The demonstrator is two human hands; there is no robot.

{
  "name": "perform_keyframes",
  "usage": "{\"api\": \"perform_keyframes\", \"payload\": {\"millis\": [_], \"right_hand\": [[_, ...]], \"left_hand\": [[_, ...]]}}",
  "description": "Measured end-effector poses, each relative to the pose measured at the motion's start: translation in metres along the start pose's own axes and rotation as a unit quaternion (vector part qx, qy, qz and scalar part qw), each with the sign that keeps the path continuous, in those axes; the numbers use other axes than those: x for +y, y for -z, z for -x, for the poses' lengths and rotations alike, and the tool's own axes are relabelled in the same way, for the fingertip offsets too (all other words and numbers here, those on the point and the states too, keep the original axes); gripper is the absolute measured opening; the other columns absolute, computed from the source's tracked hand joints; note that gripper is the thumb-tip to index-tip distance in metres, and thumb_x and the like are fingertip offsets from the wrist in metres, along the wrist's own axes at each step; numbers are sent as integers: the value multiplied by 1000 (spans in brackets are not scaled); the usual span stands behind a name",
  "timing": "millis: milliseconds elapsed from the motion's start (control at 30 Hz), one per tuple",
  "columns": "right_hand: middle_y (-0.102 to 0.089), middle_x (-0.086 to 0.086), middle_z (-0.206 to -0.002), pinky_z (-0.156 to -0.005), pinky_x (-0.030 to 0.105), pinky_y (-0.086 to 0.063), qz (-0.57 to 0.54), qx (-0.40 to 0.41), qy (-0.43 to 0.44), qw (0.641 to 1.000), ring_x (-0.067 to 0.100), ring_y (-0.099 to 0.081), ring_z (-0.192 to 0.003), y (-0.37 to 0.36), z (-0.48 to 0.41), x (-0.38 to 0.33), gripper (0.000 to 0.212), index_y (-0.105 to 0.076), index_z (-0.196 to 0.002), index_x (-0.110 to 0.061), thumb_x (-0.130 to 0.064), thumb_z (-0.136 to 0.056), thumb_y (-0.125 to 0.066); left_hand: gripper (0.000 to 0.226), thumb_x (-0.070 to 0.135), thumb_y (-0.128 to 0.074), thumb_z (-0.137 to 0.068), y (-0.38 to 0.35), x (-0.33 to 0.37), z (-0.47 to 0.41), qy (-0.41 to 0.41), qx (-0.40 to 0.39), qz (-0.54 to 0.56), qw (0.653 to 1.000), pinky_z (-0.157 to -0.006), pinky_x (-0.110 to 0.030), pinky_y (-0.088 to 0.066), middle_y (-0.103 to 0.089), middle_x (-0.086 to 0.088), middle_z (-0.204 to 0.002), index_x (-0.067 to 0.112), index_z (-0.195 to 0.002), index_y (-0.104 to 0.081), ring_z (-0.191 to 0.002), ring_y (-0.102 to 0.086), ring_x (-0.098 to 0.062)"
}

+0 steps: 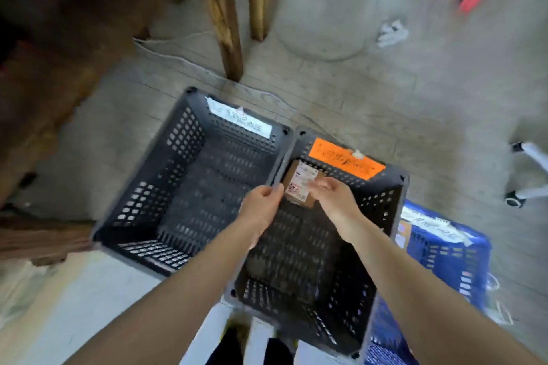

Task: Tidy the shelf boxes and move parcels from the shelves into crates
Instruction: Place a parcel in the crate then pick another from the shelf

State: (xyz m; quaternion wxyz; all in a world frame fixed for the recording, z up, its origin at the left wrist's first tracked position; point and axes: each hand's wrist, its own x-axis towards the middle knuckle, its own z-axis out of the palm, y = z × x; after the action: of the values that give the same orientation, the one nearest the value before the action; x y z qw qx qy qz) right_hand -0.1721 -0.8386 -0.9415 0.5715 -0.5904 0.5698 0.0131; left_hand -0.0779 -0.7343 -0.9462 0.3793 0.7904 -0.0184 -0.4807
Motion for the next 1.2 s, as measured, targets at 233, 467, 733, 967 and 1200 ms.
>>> {"api": "perform_keyframes", "payload": {"millis": [233, 467, 733, 967, 1200], "right_hand": [[-61, 30, -107, -83, 40, -46, 84, -124, 193, 970, 42, -57, -104, -31, 163, -168, 43, -58, -102, 8, -33, -88, -57], [-59, -7, -110, -84, 23, -36, 149, -254, 387, 874, 8, -53, -103, -82, 347, -243, 38, -60, -116, -16, -40, -87, -57], [-62, -6, -103, -83, 20, -38, 160, -364, 536, 745, 11, -56, -103, -163, 569, -274, 31, -63, -112, -17, -34, -87, -60], [-64, -3, -110, -77, 4, -42, 119, -438, 591, 667, 2, -59, -99, -249, 743, -264, 36, -60, -117, -14, -34, -86, -61], [-63, 1, -120, -93, 24, -45, 109, -461, 609, 636, 9, -58, -109, -325, 858, -237, 41, -57, -122, -14, -36, -87, -59]], "left_hand": [[22, 36, -49, -93, 161, 61, 182, -96, 108, 48, 988, -74, -27, -39, -58, -2, -85, 22, -81, -61, -81, -54, -16], [19, 40, -51, -91, 264, 39, 377, -127, 295, 191, 927, -72, -26, -39, -58, 5, -78, 25, -82, -58, -78, -53, -16], [26, 34, -52, -91, 361, -21, 583, -189, 456, 270, 827, -69, -26, -44, -69, -6, -93, 13, -94, -67, -95, -63, -22], [38, 40, -54, -88, 452, -118, 732, -224, 568, 269, 745, -84, -26, -44, -65, -2, -108, 14, -116, -61, -102, -60, -15], [36, 36, -54, -90, 528, -211, 840, -219, 645, 253, 687, -95, -35, -46, -65, -6, -113, 12, -116, -59, -106, -60, -22]]}}
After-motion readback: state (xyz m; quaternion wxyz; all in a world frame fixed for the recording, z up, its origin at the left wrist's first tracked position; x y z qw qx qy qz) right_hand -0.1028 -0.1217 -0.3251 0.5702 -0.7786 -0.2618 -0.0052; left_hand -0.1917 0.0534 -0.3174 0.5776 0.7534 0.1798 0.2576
